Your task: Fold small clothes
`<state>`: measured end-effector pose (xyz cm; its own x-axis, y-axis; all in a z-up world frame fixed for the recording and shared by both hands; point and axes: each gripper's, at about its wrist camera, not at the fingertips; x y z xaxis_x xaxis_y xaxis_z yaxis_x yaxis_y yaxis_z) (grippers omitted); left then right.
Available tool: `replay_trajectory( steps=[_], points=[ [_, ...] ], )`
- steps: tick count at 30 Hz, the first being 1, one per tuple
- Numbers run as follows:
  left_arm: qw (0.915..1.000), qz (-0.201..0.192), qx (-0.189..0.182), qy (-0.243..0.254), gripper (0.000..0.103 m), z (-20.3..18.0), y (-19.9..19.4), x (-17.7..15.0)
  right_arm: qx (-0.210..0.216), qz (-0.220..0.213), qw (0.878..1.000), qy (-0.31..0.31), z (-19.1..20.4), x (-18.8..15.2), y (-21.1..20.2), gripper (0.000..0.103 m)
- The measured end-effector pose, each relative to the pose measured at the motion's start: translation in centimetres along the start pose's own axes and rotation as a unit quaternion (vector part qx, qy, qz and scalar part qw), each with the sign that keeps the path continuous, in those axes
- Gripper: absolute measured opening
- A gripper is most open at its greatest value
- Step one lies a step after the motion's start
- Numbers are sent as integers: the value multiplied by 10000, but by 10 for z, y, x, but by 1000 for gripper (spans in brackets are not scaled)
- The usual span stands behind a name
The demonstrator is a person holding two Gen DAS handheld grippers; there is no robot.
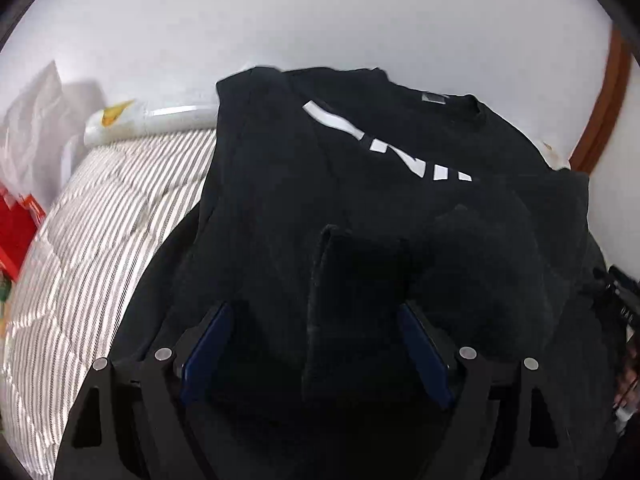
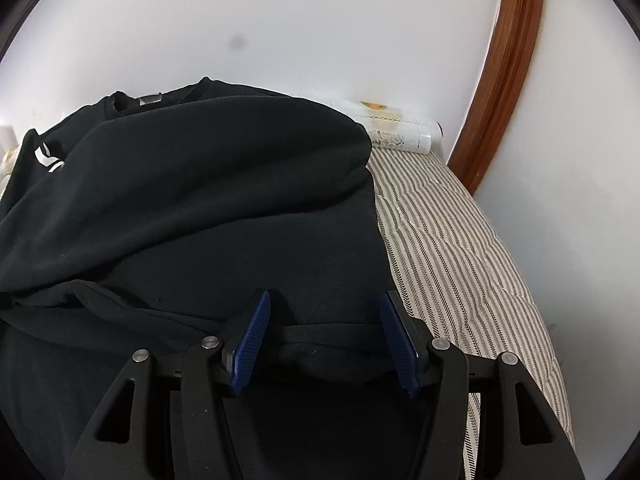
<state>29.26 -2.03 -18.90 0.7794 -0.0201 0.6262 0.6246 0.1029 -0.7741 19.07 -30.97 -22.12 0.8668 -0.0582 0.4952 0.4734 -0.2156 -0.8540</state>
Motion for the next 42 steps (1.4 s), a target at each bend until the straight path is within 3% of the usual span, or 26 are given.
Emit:
replay_trajectory(
  steps=[2, 5, 8, 10, 13, 22, 24, 28, 31, 35, 38, 40, 42],
  points=[
    [10000, -11, -51, 38, 71, -5, 0, 1, -4, 29, 10000, 33, -3, 0, 0, 60],
    [9998, -128, -97, 143, 45, -15, -6, 2, -9, 70, 9999, 151, -7, 1, 2, 62],
    [9964, -578, 444, 444, 28, -28, -19, -1, 17, 85, 9997, 231, -9, 0, 3, 63],
    [9929, -823, 661, 544, 11, -29, -27, -1, 24, 86, 9997, 243, -10, 0, 3, 63],
    [9942, -1003, 368, 150, 7, -11, -39, 6, 73, 60, 9995, 290, -11, -1, 3, 63],
    [9848, -1326, 253, -1090, 6, 52, -50, 27, 422, -51, 9977, 535, -20, 0, -3, 63],
    [9841, -1333, 302, -1136, 4, 56, -46, 28, 425, -11, 9980, 459, -19, 0, -3, 63],
    [9833, -1275, 800, -1023, 4, 56, -33, 26, 414, 212, 9985, 298, -21, -2, -2, 63],
    [9867, -1032, 582, -1113, 4, 61, -20, 21, 432, 175, 9982, 388, -28, -3, -5, 63],
    [9899, -900, 366, -1033, 5, 59, -12, 17, 478, -265, 9973, 500, -30, 0, -19, 62],
    [9920, -856, 382, -843, 18, 51, -9, 13, 732, -566, 9939, 608, -28, 2, -27, 62],
    [9934, -814, 394, -702, 40, 46, -5, 10, 831, -600, 9928, 622, -25, 2, -26, 62],
    [9955, -660, 397, -555, 43, 40, 3, 9, 875, -534, 9927, 635, -21, 0, -19, 62]
  ],
)
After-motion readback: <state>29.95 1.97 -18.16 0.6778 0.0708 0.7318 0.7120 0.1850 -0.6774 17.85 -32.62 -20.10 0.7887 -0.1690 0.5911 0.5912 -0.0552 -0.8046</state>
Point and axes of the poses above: each gripper's, at about its wrist camera, not at the fingertips, and y roughly the way its jaws point, z to its left, x to its top, and after that the axes turned 11 degrees about x, right-handed
